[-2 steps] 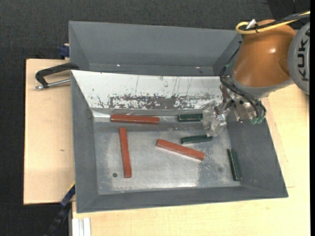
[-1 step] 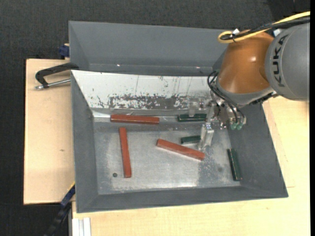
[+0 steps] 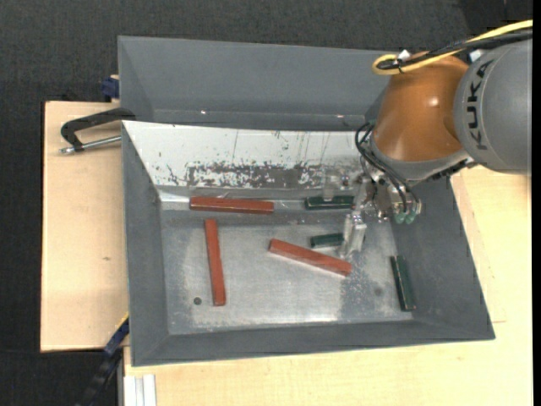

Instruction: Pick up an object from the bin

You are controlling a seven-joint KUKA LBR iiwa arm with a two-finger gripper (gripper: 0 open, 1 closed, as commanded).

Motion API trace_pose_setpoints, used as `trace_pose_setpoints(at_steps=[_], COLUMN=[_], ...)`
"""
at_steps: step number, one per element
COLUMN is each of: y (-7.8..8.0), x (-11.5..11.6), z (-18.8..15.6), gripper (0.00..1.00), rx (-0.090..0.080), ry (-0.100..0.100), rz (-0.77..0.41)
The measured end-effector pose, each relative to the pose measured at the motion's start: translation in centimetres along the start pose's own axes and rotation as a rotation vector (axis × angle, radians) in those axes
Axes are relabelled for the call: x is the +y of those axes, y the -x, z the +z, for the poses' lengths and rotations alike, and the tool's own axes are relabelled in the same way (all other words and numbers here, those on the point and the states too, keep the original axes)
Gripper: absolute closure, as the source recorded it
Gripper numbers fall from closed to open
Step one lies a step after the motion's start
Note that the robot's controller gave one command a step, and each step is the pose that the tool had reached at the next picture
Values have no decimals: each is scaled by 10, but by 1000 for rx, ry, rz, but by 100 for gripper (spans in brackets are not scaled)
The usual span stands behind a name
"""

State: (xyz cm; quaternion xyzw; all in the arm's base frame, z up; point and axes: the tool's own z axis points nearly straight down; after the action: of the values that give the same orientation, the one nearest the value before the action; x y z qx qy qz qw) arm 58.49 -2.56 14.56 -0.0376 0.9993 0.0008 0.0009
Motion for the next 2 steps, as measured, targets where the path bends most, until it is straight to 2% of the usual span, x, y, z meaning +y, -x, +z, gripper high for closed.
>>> trace_pose_setpoints(at_steps=[1, 2], y=[-16, -16], x=[-19, -19], z=[73, 73], gripper=[100, 100], rx=[0, -1], ry=[0, 0], rz=[64, 64])
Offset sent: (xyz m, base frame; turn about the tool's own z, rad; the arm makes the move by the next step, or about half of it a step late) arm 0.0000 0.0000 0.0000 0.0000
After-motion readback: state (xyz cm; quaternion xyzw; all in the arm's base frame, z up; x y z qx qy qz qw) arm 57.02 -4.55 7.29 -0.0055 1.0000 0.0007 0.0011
